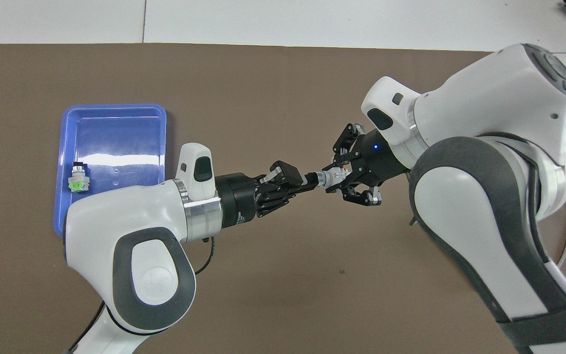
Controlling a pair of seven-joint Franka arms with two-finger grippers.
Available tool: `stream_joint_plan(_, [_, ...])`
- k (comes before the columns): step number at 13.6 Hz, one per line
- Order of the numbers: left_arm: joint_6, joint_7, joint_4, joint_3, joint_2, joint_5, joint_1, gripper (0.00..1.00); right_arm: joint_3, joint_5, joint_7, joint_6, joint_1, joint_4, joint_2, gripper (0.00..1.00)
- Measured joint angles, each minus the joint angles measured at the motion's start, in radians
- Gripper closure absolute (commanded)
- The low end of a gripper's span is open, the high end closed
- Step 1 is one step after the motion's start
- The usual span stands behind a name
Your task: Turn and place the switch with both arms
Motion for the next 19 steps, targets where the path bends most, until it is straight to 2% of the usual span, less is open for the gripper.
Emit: stream_joint_plan(19, [-0.001,0.789,0.026,0.002,0.007,0.014,0.0,1.0,-0.003,-0.005,0.022,0.022,-0.002,-0.001,-0.022,1.0])
